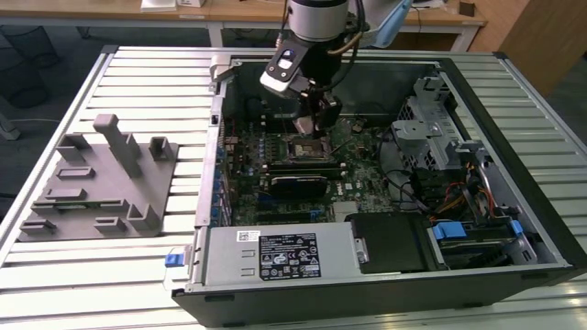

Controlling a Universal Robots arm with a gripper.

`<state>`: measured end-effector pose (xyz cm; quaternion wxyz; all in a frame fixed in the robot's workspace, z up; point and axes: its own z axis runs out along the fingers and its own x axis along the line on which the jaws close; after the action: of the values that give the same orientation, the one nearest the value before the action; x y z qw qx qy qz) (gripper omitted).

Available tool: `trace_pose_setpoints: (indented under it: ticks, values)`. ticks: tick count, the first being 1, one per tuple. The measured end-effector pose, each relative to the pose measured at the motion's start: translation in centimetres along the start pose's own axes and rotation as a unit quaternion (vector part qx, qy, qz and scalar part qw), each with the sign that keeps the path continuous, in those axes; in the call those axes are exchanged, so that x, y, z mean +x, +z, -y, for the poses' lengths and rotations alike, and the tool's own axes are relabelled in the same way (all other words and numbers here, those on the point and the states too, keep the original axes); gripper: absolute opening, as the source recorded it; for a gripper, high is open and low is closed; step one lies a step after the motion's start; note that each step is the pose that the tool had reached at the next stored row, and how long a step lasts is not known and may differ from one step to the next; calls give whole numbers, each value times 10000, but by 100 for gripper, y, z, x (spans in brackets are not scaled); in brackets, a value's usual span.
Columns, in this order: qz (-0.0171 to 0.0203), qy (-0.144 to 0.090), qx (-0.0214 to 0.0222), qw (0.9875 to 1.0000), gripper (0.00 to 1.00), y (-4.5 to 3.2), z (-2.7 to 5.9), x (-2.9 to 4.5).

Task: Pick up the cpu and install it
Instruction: 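Place the cpu into insertion slot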

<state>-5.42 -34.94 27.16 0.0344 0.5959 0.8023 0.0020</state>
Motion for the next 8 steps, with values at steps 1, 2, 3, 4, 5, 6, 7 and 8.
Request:
trace_pose_setpoints:
  ticks: [1,2,3,4,5,6,7,8]
  values:
    - [4,93,5,10000,55,1,0,0]
    - [8,182,9,9998,55,2,0,0]
    - [12,273,14,9996,55,3,0,0]
    - [16,368,19,9993,55,4,0,0]
    - [20,457,24,9990,55,5,1,0]
    - [24,547,29,9985,55,6,1,0]
    - [28,636,33,9980,55,7,0,0]
    - [32,726,38,9973,55,9,1,0]
